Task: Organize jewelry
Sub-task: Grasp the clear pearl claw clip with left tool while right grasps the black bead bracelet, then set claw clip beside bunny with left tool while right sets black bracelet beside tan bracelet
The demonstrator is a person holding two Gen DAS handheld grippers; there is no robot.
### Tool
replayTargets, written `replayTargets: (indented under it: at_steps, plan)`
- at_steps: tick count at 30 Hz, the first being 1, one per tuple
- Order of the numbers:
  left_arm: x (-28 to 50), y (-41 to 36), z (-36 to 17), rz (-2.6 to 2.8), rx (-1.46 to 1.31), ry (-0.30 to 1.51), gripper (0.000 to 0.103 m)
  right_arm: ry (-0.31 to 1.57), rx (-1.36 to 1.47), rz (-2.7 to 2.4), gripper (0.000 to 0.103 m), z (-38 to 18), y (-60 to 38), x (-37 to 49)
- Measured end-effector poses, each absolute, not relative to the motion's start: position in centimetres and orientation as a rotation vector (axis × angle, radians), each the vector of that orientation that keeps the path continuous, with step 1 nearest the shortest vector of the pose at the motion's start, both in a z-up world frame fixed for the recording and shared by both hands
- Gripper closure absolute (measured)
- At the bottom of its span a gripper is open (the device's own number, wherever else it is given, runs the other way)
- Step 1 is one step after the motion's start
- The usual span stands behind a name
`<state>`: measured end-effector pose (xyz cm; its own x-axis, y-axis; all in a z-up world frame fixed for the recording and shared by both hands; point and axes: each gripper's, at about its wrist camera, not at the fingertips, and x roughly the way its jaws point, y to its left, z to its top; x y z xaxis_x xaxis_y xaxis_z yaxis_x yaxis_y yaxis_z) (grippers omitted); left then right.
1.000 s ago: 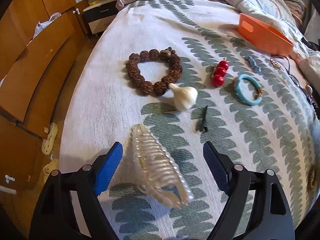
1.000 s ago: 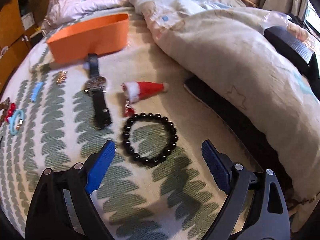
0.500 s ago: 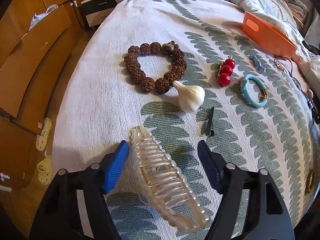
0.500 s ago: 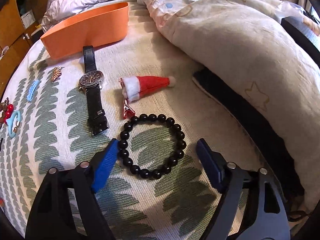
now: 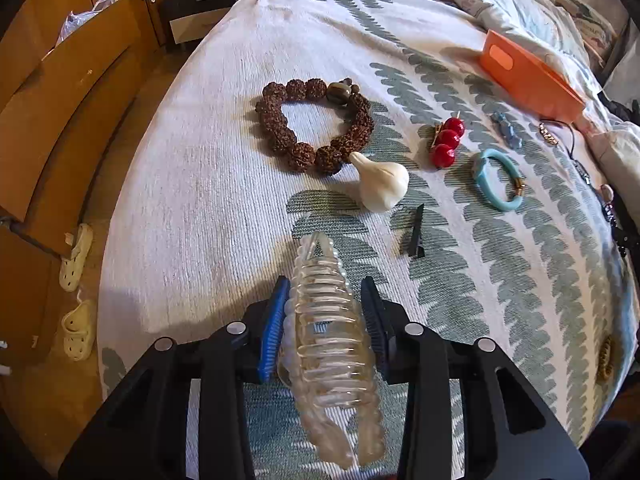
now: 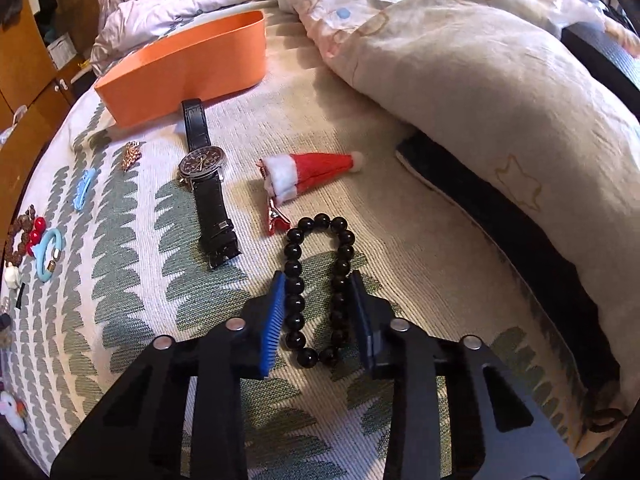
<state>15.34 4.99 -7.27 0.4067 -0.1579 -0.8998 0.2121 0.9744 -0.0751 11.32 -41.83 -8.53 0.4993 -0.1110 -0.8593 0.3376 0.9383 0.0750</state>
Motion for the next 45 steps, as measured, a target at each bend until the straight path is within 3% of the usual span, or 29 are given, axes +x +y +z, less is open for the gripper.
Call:
replayTargets:
  at_steps: [4, 20, 21, 23, 32, 38, 45]
  plan:
    - [14.9, 5.3, -6.7, -0.249, 0.038, 1.113, 0.067, 1.009, 0.279, -0.271, 0.082, -8.4, -42.4, 10.8]
    - [13.5, 6.3, -4.3, -0.263, -0.010, 1.044, 0.068, 0.907, 0.351, -0.253, 0.082, -5.0, -42.2, 8.0]
    - [13.4, 6.4, -4.2, -0.263, -0.017, 1.039, 0.068, 0.895, 0.358, -0.248, 0.082, -4.7, -42.1, 7.7]
    - [13.0, 6.7, -3.8, -0.264, -0.027, 1.029, 0.068, 0.855, 0.366, -0.228, 0.095, -3.5, -41.6, 6.7]
    - [10.8, 7.3, -2.9, -0.289, -0.053, 0.991, 0.068, 0.834, 0.328, -0.204, 0.095, -2.4, -39.6, 6.1]
    - [10.4, 7.1, -3.1, -0.294, -0.051, 0.995, 0.068, 0.950, 0.282, -0.208, 0.082, -5.3, -39.6, 7.5]
    - [10.3, 6.8, -3.0, -0.303, -0.045, 0.988, 0.068, 0.951, 0.193, -0.301, 0.039, -5.7, -39.7, 7.8]
